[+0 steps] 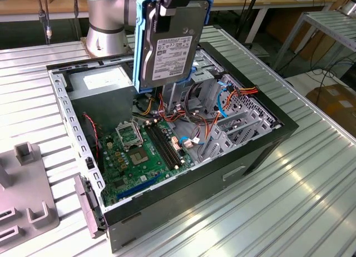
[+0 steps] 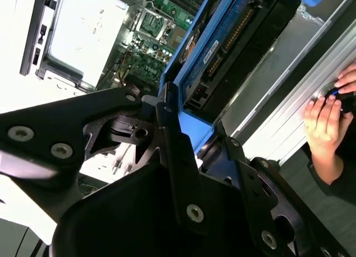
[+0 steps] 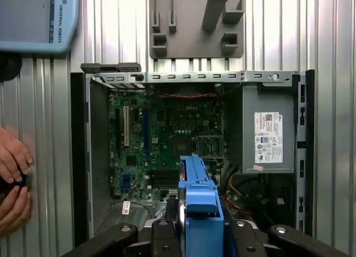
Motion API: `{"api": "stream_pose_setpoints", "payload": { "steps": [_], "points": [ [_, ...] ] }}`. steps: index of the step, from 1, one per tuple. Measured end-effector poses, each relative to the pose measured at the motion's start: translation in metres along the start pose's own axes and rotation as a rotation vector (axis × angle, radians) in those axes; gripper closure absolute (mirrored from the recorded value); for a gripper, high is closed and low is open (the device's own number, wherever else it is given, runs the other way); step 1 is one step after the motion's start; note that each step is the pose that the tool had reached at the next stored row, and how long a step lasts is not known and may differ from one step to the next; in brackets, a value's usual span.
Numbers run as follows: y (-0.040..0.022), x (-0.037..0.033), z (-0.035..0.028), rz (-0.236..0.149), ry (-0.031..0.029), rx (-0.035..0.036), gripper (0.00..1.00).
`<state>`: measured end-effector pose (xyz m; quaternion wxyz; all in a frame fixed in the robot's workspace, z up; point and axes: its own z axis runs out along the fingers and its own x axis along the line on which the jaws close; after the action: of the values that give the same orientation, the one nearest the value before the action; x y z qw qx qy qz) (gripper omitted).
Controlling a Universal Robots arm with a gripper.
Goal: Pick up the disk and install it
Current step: 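Insert the disk into the insertion slot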
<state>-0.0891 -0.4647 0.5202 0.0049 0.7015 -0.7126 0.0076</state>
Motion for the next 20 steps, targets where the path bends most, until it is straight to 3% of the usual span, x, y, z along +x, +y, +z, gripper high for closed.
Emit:
{"api": "stream_pose_setpoints", "payload": {
  "steps": [6, 14, 17, 20],
  "points": [
    [-0.0107, -0.0001, 0.0003, 0.0, 0.0, 0.0, 0.63],
    [-0.0111, -0.0001, 0.0003, 0.0, 0.0, 0.0, 0.63],
    [-0.0112, 0.0036, 0.0009, 0.0, 0.0009, 0.0, 0.63],
    [-0.0114, 0.013, 0.0016, 0.0, 0.0012, 0.0, 0.63]
  ]
}}
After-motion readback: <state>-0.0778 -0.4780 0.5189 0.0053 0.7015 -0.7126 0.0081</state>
